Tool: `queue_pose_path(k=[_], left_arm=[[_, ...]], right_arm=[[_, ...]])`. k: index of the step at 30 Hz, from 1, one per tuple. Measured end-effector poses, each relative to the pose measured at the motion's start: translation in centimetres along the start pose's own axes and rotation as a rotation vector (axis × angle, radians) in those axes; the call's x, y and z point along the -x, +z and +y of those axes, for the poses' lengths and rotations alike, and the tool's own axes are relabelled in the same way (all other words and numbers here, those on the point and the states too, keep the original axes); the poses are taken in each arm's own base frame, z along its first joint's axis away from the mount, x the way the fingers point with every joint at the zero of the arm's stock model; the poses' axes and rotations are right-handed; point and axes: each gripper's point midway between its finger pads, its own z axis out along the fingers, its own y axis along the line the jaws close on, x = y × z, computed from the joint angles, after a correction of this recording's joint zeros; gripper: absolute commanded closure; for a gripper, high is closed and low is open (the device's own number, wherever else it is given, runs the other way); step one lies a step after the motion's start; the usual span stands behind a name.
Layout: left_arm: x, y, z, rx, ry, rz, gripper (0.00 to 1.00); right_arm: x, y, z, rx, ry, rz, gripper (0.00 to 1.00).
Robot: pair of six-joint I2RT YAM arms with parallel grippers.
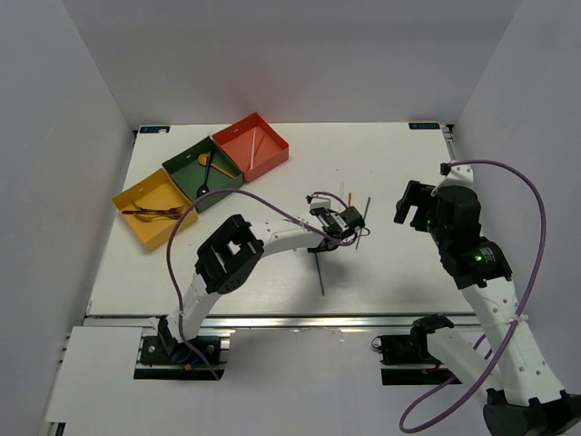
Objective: Sort the eating utensils into containers
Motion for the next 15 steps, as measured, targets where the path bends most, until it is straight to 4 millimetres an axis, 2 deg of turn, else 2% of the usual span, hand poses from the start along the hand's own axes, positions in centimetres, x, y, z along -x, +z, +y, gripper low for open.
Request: queue_pose_path(k=[3, 6, 8, 12, 13, 15], left_arm=[[0.6, 0.1, 2.0, -0.022, 0.104, 0.014, 1.00], [3.5, 0.5, 3.9, -0.070, 0.170, 0.014, 1.00], [6.6, 0.3, 4.8, -0.123, 0.185, -0.006, 1.00], [15.4, -1.8, 6.8, -0.214, 0.204, -0.163, 1.00], [16.9, -2.3, 7.2, -0.219, 0.210, -0.197, 1.00], [21.1, -3.5, 8.3, -0.205, 0.251, -0.299, 1.00]], right_arm=[[0.1, -0.2, 0.0, 0.003, 0.001, -0.007, 0.11], [0.1, -0.1, 0.1, 0.005, 0.001, -0.005, 0.11], [0.0, 0.0, 0.1, 0.004, 0.000, -0.002, 0.11], [-0.2, 0.3, 0.1, 0.001, -0.003, 0.011, 0.11], [-0.2, 0.4, 0.1, 0.001, -0.004, 0.013, 0.11], [-0.4, 0.6, 0.1, 0.001, -0.005, 0.021, 0.11]])
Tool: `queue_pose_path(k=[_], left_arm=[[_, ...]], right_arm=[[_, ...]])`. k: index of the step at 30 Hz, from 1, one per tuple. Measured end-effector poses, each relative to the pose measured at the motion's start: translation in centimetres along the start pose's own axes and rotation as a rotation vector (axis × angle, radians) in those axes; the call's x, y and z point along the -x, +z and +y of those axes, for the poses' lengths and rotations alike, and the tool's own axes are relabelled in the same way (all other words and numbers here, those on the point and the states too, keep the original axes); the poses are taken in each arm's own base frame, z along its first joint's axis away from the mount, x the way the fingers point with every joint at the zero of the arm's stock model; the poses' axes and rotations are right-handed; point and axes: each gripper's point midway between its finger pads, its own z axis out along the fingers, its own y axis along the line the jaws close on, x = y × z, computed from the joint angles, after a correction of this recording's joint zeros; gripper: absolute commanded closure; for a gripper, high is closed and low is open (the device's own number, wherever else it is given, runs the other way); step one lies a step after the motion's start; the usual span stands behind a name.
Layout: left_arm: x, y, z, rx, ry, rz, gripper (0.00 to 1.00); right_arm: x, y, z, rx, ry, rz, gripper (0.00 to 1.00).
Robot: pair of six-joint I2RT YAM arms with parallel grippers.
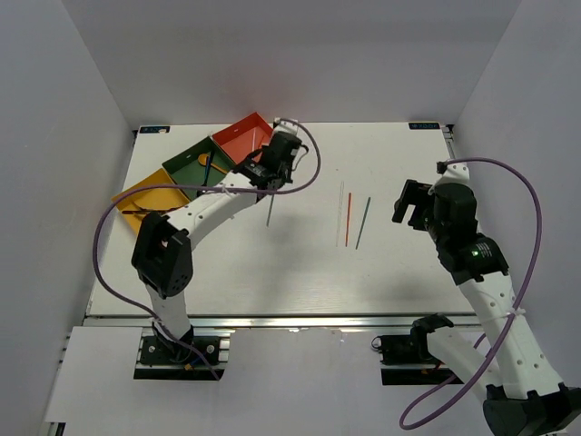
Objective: Sort the eating utensils into containers
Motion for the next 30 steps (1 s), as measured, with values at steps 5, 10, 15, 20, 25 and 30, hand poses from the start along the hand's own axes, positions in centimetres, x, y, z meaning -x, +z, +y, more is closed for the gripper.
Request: queue_pose_path(k=[5, 10, 15, 20, 25, 30], left_arm=[[7.3, 2.3, 4.7, 0.076, 0.149, -0.152, 1.00], [12.9, 8.6, 10.2, 0.128, 0.188, -0.233, 1.00], [14.9, 13.2, 14.3, 0.093, 0.145, -0.313, 1.00], [16.7, 15.1, 14.0, 0.035, 0.090, -0.414, 1.00], [18.4, 16.3, 12.5, -0.024, 0.040, -0.486, 1.00], [17.7, 17.5, 12.0, -0.039, 0.019, -0.495, 0.90]], right_arm=[[-0.1, 0.5, 0.3, 0.007, -0.001, 0.008, 0.12], [0.1, 1.1, 0.8, 0.027, 0.000, 0.007, 0.14], [-0.6, 1.9, 1.5, 0.057, -0.005, 0.043, 0.14], [-0.7, 2.5, 1.9, 0.067, -0.006, 0.055, 0.14], [-1.2, 3.5, 2.0, 0.061, -0.010, 0.077, 0.14], [-1.8, 4.2, 2.0, 0.053, -0.016, 0.105, 0.14]])
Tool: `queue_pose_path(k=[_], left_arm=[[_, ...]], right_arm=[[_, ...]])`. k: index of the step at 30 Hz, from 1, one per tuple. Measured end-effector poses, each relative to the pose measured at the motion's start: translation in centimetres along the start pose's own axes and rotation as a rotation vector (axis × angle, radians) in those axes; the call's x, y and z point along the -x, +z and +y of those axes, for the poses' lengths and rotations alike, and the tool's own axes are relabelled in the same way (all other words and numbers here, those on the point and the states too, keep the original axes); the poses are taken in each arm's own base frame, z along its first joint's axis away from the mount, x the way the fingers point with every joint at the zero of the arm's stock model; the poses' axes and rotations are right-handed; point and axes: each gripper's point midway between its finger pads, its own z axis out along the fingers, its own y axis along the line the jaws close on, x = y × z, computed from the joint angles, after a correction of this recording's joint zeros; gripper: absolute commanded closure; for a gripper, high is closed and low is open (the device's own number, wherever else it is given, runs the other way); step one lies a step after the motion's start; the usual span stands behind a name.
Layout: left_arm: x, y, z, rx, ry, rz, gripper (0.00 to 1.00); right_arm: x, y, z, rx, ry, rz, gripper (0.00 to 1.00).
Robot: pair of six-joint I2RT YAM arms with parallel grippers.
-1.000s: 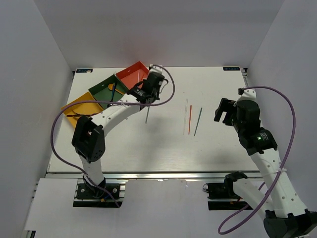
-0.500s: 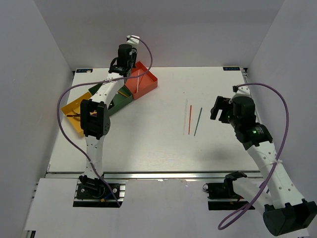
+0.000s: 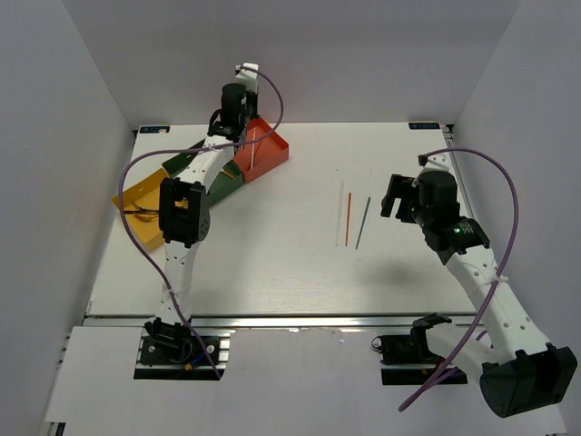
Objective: Sort the eating utensils into containers
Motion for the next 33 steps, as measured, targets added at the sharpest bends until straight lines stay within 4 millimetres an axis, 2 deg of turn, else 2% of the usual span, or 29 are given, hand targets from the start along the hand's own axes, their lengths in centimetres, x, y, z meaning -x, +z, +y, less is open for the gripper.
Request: queue_pose_path(k=[3, 7, 8, 10, 11, 12, 17, 20, 22, 25, 28, 31, 32, 33], left_arm=[[-2.0, 0.1, -0.2, -0.002, -0.006, 0.024, 0.86], [-5.6, 0.0, -0.5, -0.010, -0.013, 0.096, 0.68], [-6.1, -0.1, -0.5, -0.010, -0.015, 0.108, 0.53], [-6.6, -0.1, -0.5, -0.010, -0.019, 0.121, 0.41], [-6.6, -0.2, -0.5, -0.008, -0.025, 0.121, 0.05], [-6.7, -0.2, -0.5, -0.006, -0.031, 0.120, 0.02], [-6.8, -1.2, 0.0, 0.027, -0.075, 0.139, 0.02], [-4.8, -2.2, 0.6, 0.069, -0.138, 0.134, 0.02], [-2.3, -3.4, 0.9, 0.096, -0.214, 0.125, 0.02], [2.9, -6.6, 1.2, 0.099, -0.332, 0.093, 0.02], [8.0, -12.6, 1.6, 0.088, -0.449, 0.047, 0.02], [9.9, -19.8, 2.1, 0.078, -0.543, 0.018, 0.02], [9.3, -22.9, 2.3, 0.075, -0.570, 0.026, 0.02], [9.1, -23.9, 2.3, 0.075, -0.579, 0.032, 0.02]], right_arm=[[0.1, 0.0, 0.0, 0.001, 0.001, -0.004, 0.13], [0.3, 0.3, 0.1, 0.002, 0.002, -0.011, 0.13], [0.2, 0.4, 0.1, 0.001, 0.001, -0.008, 0.13], [0.1, 0.7, 0.1, -0.003, 0.000, 0.001, 0.11], [-0.1, 0.9, 0.0, -0.006, -0.001, 0.007, 0.11], [-0.1, 1.0, 0.0, -0.010, -0.001, 0.012, 0.11], [-0.4, 2.4, -0.4, -0.045, 0.004, 0.025, 0.11], [-1.2, 3.9, -0.8, -0.082, 0.017, 0.064, 0.11], [-2.2, 5.6, -0.9, -0.114, 0.034, 0.118, 0.11], [-4.0, 8.6, -1.0, -0.156, 0.056, 0.210, 0.17], [-6.5, 11.3, -1.1, -0.195, 0.078, 0.312, 0.26], [-9.2, 13.0, -1.0, -0.208, 0.097, 0.399, 0.30], [-10.0, 13.4, -1.1, -0.213, 0.100, 0.428, 0.32], [-10.7, 13.9, -1.0, -0.216, 0.104, 0.451, 0.33]])
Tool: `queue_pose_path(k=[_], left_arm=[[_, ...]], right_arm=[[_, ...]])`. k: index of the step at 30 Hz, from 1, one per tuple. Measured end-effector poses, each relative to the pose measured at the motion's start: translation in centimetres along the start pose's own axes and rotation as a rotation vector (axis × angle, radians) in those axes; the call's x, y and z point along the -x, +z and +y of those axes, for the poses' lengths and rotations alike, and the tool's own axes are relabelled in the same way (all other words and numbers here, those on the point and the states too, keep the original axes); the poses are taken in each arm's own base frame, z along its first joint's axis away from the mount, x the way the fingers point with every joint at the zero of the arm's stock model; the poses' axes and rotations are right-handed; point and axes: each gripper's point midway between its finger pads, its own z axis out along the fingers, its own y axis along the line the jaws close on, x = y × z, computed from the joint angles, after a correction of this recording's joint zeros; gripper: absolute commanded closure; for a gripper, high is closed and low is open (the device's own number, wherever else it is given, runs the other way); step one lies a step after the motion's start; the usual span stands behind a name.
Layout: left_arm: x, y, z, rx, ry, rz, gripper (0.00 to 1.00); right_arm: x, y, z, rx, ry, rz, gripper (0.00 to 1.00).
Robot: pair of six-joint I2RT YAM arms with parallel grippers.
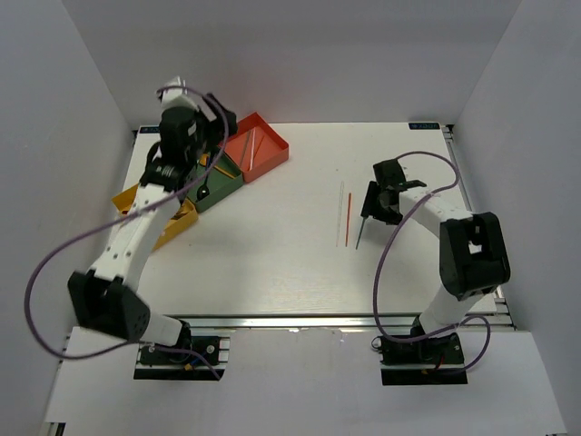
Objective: Sort the eating utensils into containers
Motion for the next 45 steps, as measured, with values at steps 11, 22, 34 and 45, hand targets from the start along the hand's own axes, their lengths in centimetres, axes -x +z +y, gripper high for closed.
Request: queue_pose_path(k=[11, 22, 34, 45], left_arm=[[-8.4, -4.7, 4.7, 0.070, 0.029, 0.227, 0.02], [-9.4, -5.0, 3.8, 0.015, 0.025, 0.280, 0.02], [-25.4, -6.1, -6.1, -0.516, -0.309, 0.629, 0.02], [-23.5, -9.3, -14.8, -0.932, -0.508, 0.573, 0.02]], right_arm=[[0.5, 4.3, 1.8, 0.000, -0.009, 0.066, 0.59], [1.6, 5.1, 2.4, 0.002, -0.002, 0.048, 1.00], [0.1, -5.9, 9.2, 0.599, -0.027, -0.073, 1.00], [0.3, -16.0, 16.2, 1.114, -0.133, -0.161, 1.00]])
